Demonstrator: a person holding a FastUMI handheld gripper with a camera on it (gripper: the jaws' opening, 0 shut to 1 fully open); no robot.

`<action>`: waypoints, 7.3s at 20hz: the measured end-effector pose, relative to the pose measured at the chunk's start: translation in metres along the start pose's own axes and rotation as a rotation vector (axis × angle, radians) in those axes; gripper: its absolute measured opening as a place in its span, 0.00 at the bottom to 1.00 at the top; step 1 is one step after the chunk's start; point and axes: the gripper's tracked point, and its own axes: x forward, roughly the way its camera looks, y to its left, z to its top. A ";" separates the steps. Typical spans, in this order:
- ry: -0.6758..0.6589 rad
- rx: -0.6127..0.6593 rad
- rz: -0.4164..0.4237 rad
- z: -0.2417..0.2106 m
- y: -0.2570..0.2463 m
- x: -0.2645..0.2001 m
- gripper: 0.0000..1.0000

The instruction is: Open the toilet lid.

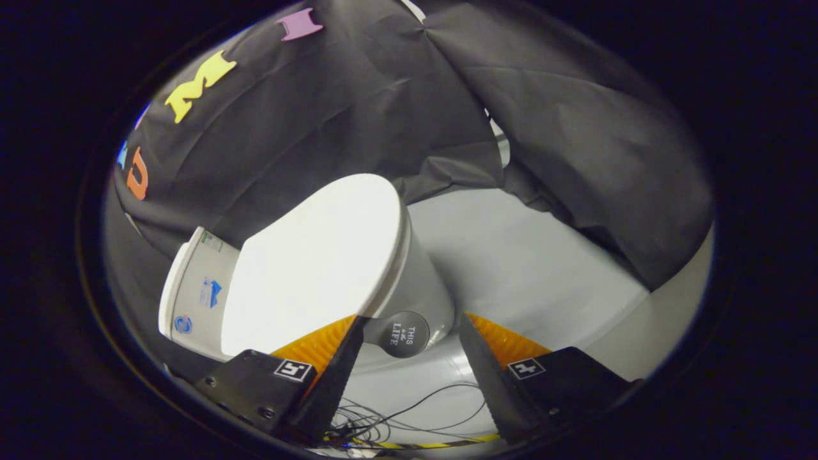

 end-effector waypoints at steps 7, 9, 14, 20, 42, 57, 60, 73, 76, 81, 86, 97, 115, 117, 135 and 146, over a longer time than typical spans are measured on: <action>0.096 0.107 0.077 -0.009 -0.005 0.019 0.90; 0.123 0.129 0.102 -0.012 -0.002 0.022 0.86; 0.133 0.168 0.148 -0.009 0.007 0.027 0.57; 0.082 0.327 0.188 0.010 0.007 0.021 0.27; 0.001 0.375 0.319 0.044 0.055 -0.033 0.05; -0.092 0.202 0.468 0.076 0.164 -0.106 0.08; -0.100 0.183 0.472 0.077 0.181 -0.116 0.09; -0.149 -0.013 0.433 0.069 0.255 -0.154 0.11; -0.153 -0.029 0.430 0.065 0.269 -0.158 0.10; -0.164 -0.052 0.440 0.062 0.293 -0.167 0.10; -0.167 -0.095 0.439 0.056 0.317 -0.174 0.11; -0.187 -0.180 0.424 0.045 0.368 -0.184 0.11; -0.218 -0.331 0.413 0.008 0.459 -0.192 0.11; -0.218 -0.352 0.409 0.005 0.468 -0.191 0.11; -0.221 -0.483 0.400 -0.034 0.531 -0.178 0.11; -0.205 -0.544 0.386 -0.057 0.564 -0.167 0.11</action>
